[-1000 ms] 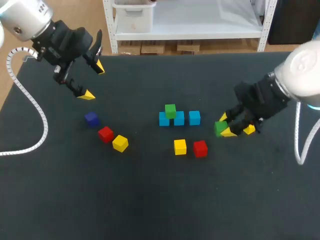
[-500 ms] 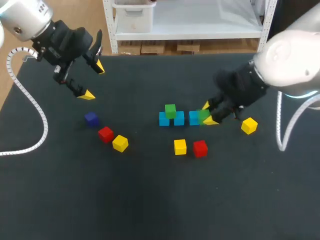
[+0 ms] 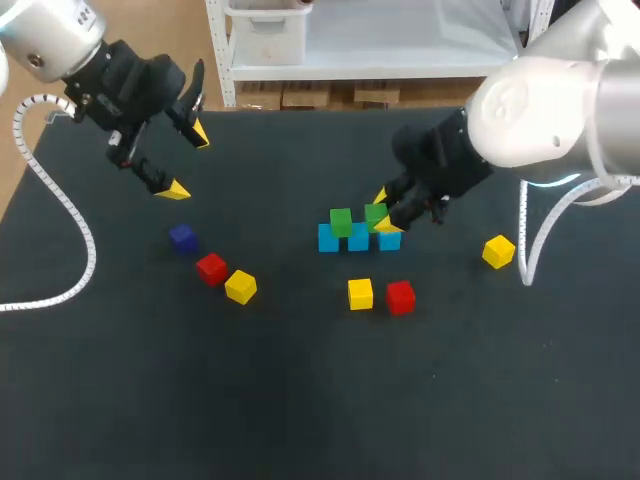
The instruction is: Place the blue cubes, place green cubes on the blue cubes, place the yellow cubes on the green cubes, then place the red cubes on the yellow cubes, and place purple cube on the red cubes.
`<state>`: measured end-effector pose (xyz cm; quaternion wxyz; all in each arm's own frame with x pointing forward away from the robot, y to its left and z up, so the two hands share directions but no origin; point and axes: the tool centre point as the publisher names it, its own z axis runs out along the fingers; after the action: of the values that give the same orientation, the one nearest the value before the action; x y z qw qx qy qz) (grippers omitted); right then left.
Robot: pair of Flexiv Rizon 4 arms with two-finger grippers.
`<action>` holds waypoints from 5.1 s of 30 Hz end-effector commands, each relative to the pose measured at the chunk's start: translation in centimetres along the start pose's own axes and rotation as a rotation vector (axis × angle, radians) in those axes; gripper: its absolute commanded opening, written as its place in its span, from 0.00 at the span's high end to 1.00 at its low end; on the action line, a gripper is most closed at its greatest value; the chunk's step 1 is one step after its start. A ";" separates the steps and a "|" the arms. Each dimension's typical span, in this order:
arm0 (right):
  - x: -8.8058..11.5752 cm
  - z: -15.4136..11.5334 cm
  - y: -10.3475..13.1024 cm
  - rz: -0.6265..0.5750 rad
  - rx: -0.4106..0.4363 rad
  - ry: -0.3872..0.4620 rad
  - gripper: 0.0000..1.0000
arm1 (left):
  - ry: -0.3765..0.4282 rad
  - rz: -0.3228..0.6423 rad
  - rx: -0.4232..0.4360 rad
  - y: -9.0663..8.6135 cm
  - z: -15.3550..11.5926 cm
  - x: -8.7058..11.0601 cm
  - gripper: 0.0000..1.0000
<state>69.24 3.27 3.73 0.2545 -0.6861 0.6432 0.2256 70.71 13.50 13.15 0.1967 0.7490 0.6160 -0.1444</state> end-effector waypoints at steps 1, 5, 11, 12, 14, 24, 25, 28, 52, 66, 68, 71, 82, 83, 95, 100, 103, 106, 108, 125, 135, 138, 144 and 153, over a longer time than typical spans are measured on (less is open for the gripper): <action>0.1 0.8 -0.2 0.004 0.001 0.005 1.00 | -0.001 0.002 0.001 0.1 0.0 0.1 0.00; 0.4 0.9 -0.3 0.017 0.010 0.005 1.00 | -0.001 0.002 0.001 0.1 0.0 0.1 0.00; 0.9 0.8 -0.6 0.032 0.022 -0.002 1.00 | -0.001 0.002 0.001 0.1 0.0 0.1 0.00; 1.0 0.8 -0.6 0.033 0.023 -0.003 1.00 | -0.001 0.002 0.001 0.1 0.0 0.1 0.00; 1.1 0.8 -0.6 0.036 0.024 -0.004 1.00 | -0.001 0.002 0.001 0.1 0.0 0.1 0.00; 1.4 0.9 -0.8 0.041 0.027 -0.015 1.00 | -0.001 0.002 0.001 0.1 0.0 0.1 0.00; 1.4 0.9 -0.8 0.041 0.027 -0.016 1.00 | -0.001 0.002 0.001 0.1 0.0 0.1 0.00; 1.3 1.0 -0.9 0.038 0.025 -0.019 1.00 | -0.001 0.002 0.001 0.1 0.0 0.1 0.00; 1.6 1.3 -1.0 0.046 0.022 -0.022 0.91 | -0.001 0.002 0.001 0.1 0.0 0.1 0.00; 1.6 1.4 -1.2 0.048 0.023 -0.023 0.68 | -0.001 0.002 0.001 0.1 0.0 0.1 0.00; 1.7 1.4 -1.2 0.050 0.024 -0.023 0.65 | -0.001 0.002 0.001 0.1 0.0 0.1 0.00; 1.7 1.4 -1.3 0.051 0.023 -0.023 0.60 | -0.001 0.002 0.001 0.1 0.0 0.1 0.00; 1.9 1.4 -1.4 0.055 0.023 -0.024 0.56 | -0.001 0.002 0.001 0.1 0.0 0.1 0.00; 1.9 1.5 -1.4 0.055 0.024 -0.024 0.56 | -0.001 0.002 0.001 0.1 0.0 0.1 0.00; 1.6 1.7 -1.6 0.053 0.030 -0.030 0.55 | -0.001 0.002 0.001 0.1 0.0 0.1 0.00; 1.6 1.7 -1.7 0.051 0.033 -0.031 0.55 | -0.001 0.002 0.001 0.1 0.0 0.1 0.00; 1.6 1.7 -1.7 0.052 0.035 -0.031 0.53 | -0.001 0.002 0.001 0.1 0.0 0.1 0.00; 1.7 1.6 -1.7 0.054 0.038 -0.031 0.53 | -0.001 0.002 0.001 0.1 0.0 0.1 0.00; 1.7 1.6 -1.7 0.056 0.039 -0.031 0.53 | -0.001 0.002 0.001 0.1 0.0 0.1 0.00; 1.9 -2.3 -0.4 0.062 0.091 -0.080 0.33 | -0.001 0.002 0.001 0.1 0.0 0.1 0.00; 5.6 -5.8 1.5 0.095 0.052 -0.118 0.00 | -0.001 0.002 0.001 0.1 0.0 0.1 0.00; 6.5 -6.7 2.2 0.088 0.049 -0.126 0.00 | -0.001 0.002 0.001 0.1 0.0 0.1 0.00; 7.5 -8.2 3.4 0.052 0.031 -0.147 0.00 | -0.001 0.002 0.001 0.1 0.0 0.1 0.00; 8.9 -9.6 4.9 -0.030 -0.022 -0.126 0.00 | -0.001 0.002 0.001 0.1 0.0 0.1 0.00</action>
<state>64.99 -9.31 4.83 0.2930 -0.6805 0.6145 0.2711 70.71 13.50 13.15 0.1967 0.7489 0.6161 -0.1444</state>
